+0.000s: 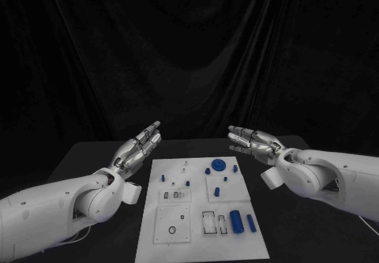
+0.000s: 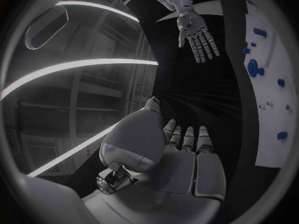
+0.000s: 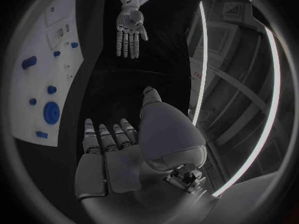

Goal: Assemble the parts on the task board

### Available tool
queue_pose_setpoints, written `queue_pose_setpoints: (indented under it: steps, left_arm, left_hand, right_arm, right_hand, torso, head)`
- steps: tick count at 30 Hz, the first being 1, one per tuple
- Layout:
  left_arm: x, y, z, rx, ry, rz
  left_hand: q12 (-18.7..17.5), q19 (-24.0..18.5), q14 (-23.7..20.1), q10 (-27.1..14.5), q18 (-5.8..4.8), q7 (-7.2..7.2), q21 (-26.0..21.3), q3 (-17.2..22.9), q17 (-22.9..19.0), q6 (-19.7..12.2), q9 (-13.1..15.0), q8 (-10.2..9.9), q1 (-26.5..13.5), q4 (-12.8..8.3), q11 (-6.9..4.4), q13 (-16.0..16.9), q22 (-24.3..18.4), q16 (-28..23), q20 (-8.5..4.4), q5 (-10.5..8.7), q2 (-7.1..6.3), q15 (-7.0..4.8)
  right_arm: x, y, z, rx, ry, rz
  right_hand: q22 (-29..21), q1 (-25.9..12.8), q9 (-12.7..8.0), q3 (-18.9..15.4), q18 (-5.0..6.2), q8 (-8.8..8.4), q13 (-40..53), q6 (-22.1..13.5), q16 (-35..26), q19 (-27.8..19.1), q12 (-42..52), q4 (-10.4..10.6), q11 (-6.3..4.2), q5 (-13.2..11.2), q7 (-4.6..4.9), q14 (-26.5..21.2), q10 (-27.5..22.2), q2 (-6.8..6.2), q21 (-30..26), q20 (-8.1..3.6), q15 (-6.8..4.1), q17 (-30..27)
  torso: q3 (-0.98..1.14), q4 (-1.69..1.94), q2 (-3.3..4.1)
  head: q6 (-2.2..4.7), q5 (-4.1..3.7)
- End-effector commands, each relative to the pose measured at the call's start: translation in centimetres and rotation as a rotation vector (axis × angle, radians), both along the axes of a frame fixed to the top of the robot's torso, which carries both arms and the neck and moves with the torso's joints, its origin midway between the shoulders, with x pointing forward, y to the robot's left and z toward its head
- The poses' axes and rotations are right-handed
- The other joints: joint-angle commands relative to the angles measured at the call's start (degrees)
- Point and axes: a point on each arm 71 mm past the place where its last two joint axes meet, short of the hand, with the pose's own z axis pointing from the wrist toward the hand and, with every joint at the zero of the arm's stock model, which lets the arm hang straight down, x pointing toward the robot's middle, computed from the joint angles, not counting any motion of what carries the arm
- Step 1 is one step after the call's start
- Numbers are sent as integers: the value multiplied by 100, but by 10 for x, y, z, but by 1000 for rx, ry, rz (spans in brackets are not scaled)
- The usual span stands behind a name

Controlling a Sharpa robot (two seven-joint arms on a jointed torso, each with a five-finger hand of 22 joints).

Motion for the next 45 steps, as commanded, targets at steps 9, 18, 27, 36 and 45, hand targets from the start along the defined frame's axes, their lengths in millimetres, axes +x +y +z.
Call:
queue_pose_setpoints:
  steps: [9,18,27,36,45]
  left_arm:
    - [-10,8,9,106,-184,-132]
    - [-15,14,10,118,-174,-131]
    - [-19,21,13,127,-162,-122]
    - [-22,20,15,124,-149,-135]
    - [-25,20,15,120,-145,-142]
  left_hand:
    - [-38,2,8,0,47,96,-19,82,-6,202,19,41,377,-5,149,-6,-7,-21,228,318,-8,-114]
    - [-38,2,8,0,48,138,-19,114,-6,300,29,52,509,-14,184,-6,-7,-21,272,427,-11,-59]
    - [-38,2,8,0,49,153,-19,147,-6,284,25,44,637,-25,199,-6,-7,-21,333,562,-24,31]
    - [-38,2,8,0,49,182,-19,174,-6,289,26,45,709,-33,227,-6,-7,-21,384,632,-25,92]
    - [-38,2,8,0,50,199,-19,190,-6,289,26,45,741,-36,244,-6,-7,-21,412,659,-22,126]
  right_arm:
    - [13,-6,33,-614,-133,252]
    - [24,5,61,-1124,-410,359]
    - [33,34,84,-1447,-697,375]
    - [34,56,89,-1425,-915,369]
    - [32,61,76,-1399,-990,365]
  right_hand:
    - [155,452,63,17,-49,82,100,768,586,3059,138,-524,577,79,326,3528,871,57,545,224,361,253]
    - [163,443,92,1009,164,47,192,1238,615,4110,218,-858,590,-862,-7,4590,1903,-267,268,152,54,352]
    - [306,513,237,1758,177,244,477,2652,1164,5883,613,-1536,388,-1247,-313,6490,4049,-484,527,-536,-713,1057]
    - [1493,359,282,2378,134,220,338,3659,3451,6842,610,-1684,229,-1314,-33,7419,5120,-717,1998,-1053,-1024,2844]
    - [3485,209,280,2743,31,129,327,3826,5746,6576,490,-1418,141,-1566,30,7733,5364,-1070,3891,-1123,-1212,4921]
  torso:
    - [-44,89,336]
    - [-86,186,568]
    - [-102,260,798]
    - [-104,301,884]
    - [-106,296,880]
  head:
    - [-181,-4]
    - [-122,-20]
    - [-116,-47]
    - [-117,-85]
    - [-152,-74]
